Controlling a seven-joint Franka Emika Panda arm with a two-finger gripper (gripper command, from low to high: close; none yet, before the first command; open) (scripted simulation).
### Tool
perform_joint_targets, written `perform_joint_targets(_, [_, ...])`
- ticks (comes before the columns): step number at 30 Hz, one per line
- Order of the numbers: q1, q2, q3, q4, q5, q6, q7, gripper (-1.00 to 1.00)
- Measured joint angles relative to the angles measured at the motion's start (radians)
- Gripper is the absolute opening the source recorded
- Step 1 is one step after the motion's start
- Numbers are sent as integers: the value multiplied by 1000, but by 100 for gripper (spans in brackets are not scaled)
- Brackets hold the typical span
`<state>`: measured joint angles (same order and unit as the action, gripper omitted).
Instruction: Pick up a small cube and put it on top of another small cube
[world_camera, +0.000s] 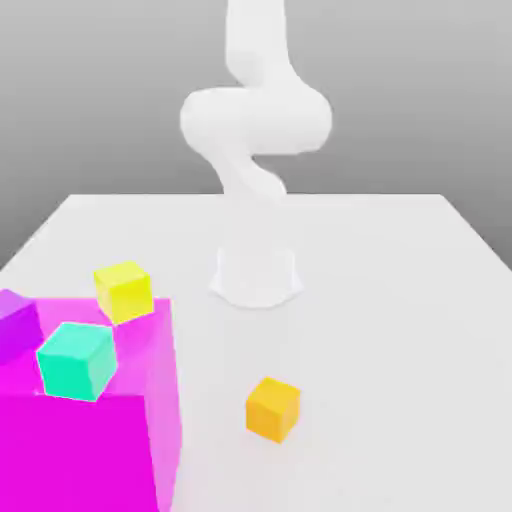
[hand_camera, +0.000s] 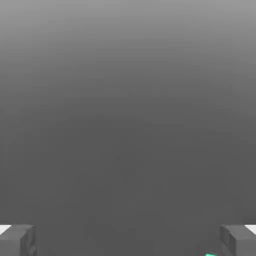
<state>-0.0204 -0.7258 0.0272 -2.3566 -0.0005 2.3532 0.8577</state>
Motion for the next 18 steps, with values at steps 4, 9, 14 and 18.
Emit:
perform_joint_targets(4, [-37, 143, 50, -104, -1, 100, 110, 0])
perform_joint_targets(9, [-78, 320, 106, -230, -5, 223, 245, 0])
perform_joint_targets(14, [-106, 511, 148, -364, -10, 354, 392, 0])
perform_joint_targets(18, [-106, 675, 164, -476, 2, 468, 505, 0])
